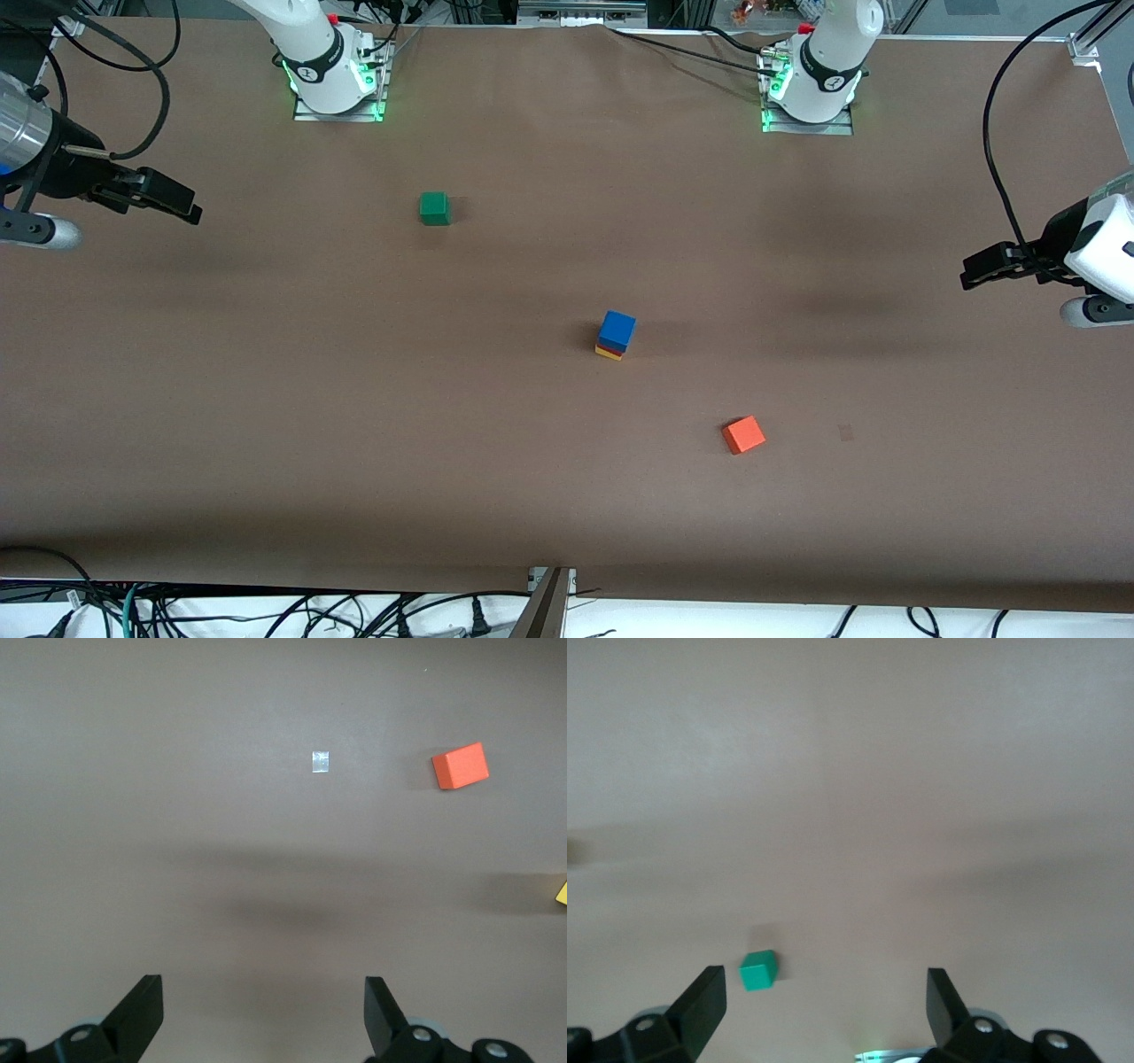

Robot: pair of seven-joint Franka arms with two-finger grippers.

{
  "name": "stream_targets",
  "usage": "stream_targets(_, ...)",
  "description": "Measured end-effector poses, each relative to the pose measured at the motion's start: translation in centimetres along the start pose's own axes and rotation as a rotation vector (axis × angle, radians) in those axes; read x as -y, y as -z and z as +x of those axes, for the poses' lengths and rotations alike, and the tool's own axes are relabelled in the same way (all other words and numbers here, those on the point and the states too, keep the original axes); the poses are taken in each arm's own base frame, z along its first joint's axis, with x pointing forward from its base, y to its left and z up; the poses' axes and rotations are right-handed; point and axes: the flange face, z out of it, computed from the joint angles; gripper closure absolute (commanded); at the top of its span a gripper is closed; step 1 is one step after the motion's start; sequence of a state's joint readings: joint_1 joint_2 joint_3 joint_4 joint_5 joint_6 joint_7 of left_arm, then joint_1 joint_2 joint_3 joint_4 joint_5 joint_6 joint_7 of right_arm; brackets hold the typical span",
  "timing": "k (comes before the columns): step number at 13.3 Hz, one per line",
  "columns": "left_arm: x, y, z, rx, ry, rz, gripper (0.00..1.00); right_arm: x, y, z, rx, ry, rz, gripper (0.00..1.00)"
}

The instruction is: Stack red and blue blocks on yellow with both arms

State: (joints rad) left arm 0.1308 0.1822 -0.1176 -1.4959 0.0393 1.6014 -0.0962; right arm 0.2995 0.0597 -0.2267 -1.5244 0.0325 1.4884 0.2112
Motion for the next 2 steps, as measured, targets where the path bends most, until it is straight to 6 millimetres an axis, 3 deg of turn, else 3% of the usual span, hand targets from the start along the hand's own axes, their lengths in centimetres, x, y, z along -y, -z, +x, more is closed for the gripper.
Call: stream_targets(2, 0.00, 0.00, 0.00, 0.000, 0.000, 0.000, 0.00, 0.98, -0.19, -0.22, -0.001, 0.022, -0.024, 0.00)
